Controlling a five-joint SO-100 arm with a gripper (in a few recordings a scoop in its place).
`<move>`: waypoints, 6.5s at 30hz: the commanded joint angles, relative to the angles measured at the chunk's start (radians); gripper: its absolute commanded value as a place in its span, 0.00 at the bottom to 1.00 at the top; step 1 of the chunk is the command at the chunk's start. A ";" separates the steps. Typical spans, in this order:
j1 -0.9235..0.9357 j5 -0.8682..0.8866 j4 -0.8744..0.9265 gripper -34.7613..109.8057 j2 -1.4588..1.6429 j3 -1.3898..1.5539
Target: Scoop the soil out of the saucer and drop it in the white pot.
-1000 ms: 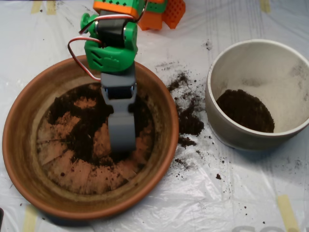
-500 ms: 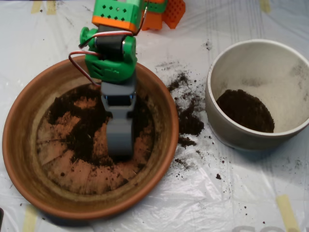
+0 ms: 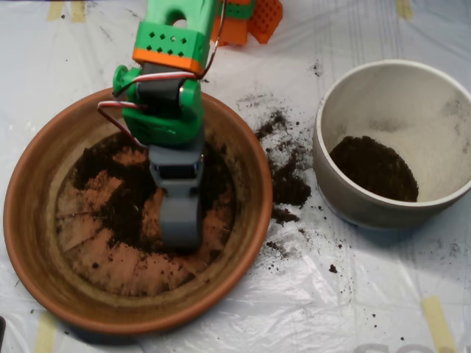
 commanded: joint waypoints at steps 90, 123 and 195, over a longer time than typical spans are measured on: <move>-0.385 0.249 0.423 0.55 0.503 -0.571; 0.238 -0.118 0.115 0.65 -0.025 -0.173; -0.144 -0.021 0.198 0.24 0.626 -0.089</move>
